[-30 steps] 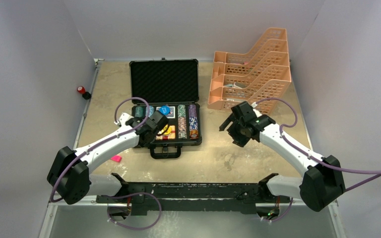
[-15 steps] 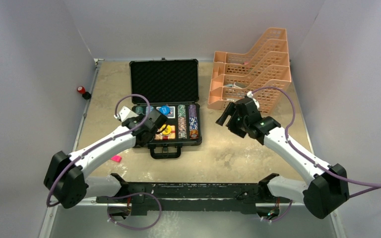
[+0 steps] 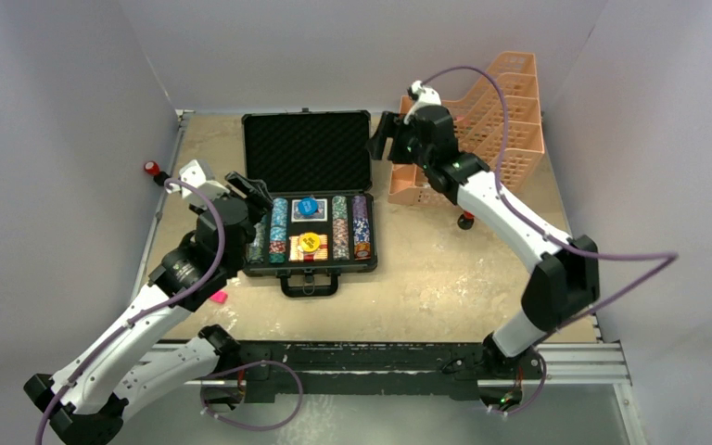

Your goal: Pack up texas hold em set

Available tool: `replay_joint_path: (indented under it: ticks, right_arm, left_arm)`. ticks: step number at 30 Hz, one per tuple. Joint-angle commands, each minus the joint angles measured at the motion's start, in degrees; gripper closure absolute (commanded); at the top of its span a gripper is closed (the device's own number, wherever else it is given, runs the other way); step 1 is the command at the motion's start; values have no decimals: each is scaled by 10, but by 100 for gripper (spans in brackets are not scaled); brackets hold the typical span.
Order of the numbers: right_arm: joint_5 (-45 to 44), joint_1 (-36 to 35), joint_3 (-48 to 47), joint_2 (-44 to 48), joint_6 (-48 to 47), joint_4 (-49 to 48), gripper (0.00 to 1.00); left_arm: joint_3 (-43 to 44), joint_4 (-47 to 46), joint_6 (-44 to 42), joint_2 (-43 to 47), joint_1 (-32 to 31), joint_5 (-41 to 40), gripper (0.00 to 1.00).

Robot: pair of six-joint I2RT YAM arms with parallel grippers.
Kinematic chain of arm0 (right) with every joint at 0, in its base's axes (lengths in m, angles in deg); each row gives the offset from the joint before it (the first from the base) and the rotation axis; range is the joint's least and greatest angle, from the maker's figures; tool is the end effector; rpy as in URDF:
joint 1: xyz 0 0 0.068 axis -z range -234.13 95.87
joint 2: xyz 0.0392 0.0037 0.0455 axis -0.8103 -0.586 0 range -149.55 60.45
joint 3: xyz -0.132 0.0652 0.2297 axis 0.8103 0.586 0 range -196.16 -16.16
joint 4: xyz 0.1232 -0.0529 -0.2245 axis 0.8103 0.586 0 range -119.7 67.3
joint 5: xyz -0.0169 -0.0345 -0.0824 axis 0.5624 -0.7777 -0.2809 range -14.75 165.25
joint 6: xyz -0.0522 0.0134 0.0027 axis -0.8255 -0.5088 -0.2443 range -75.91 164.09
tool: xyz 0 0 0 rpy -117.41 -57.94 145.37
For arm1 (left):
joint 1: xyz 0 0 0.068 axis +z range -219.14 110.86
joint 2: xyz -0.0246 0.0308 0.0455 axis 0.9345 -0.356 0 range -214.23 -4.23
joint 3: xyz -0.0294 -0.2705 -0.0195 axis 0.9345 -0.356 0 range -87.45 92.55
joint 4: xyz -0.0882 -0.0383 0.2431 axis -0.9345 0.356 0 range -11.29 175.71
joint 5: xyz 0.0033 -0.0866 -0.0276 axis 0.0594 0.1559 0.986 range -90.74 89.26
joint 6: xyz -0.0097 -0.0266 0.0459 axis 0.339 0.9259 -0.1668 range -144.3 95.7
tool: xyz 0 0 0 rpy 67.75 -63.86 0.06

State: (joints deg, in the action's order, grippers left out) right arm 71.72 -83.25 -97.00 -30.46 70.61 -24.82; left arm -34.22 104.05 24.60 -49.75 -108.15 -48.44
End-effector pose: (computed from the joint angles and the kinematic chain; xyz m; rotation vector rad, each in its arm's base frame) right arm 0.3345 0.1840 0.3653 0.0018 1.8770 0.6215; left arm 0.1433 -0.0822 0.3645 -0.6947 1.6468 -0.3222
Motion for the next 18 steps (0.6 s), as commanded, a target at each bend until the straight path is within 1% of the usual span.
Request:
replay_joint_path:
  ticks: [1,3,6,9,14,16,18]
  right_arm:
    - [-52,2,-94,-72,-57,-27,23]
    - [-72,2,-125,-108,-67,-30,24]
    - [-89,2,-175,-165,-77,-18,28]
    - [-95,3,-217,-210,-85,-4,37]
    - [-105,2,-250,-256,-106,-8,55]
    - [-100,2,-261,-269,-123,-18,59]
    - [-104,3,-278,-283,-136,-21,60]
  left_arm:
    - [39,-27,-79,5,3,-1,40]
    - [38,-26,-79,7,3,13,40]
    - [35,-29,-77,10,3,27,40]
    - [33,-28,-75,11,3,26,40]
    - [28,-29,-68,12,2,20,40]
    - [26,-29,-59,14,2,14,39]
    - [28,-31,-54,17,2,11,38]
